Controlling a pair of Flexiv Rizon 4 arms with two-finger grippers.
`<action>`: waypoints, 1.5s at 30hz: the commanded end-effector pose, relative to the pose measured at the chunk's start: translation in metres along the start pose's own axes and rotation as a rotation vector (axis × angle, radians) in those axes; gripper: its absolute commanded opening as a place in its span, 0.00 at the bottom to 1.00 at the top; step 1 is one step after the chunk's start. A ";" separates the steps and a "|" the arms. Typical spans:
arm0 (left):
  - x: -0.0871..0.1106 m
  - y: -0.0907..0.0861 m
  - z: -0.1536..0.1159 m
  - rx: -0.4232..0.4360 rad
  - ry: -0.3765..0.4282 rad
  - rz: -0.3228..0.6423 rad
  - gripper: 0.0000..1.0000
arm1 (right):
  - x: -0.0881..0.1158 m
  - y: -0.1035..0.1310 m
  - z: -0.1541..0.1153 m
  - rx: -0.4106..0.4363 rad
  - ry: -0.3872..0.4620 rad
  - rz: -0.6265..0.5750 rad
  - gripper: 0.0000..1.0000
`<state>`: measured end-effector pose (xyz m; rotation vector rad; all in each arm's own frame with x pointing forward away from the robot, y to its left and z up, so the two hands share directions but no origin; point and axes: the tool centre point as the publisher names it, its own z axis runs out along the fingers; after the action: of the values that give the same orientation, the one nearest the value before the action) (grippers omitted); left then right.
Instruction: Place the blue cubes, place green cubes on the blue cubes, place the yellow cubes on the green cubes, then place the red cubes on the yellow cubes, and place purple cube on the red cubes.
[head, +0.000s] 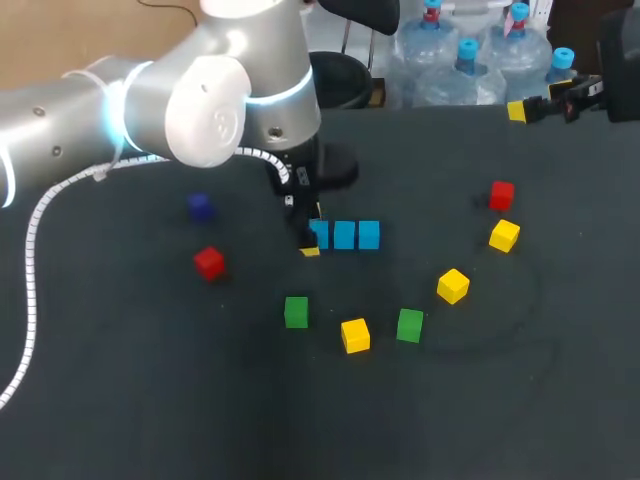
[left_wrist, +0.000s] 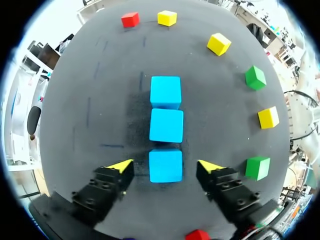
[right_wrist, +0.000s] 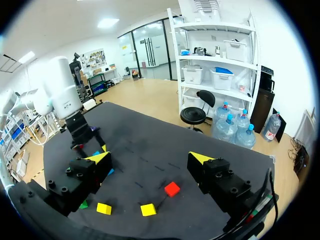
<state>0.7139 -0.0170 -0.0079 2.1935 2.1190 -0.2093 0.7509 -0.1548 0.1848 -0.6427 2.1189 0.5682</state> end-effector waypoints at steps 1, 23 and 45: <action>0.000 -0.001 -0.001 -0.002 -0.004 0.000 1.00 | 0.000 0.000 0.001 0.001 -0.001 0.000 1.00; -0.024 0.005 -0.001 0.001 -0.043 0.009 0.68 | 0.000 0.000 0.001 0.001 -0.001 0.000 1.00; -0.026 -0.007 -0.001 0.025 -0.022 0.053 0.40 | 0.000 0.000 0.001 0.001 -0.001 0.000 1.00</action>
<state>0.7055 -0.0419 -0.0031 2.2464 2.0527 -0.2590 0.7509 -0.1548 0.1848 -0.6427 2.1189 0.5682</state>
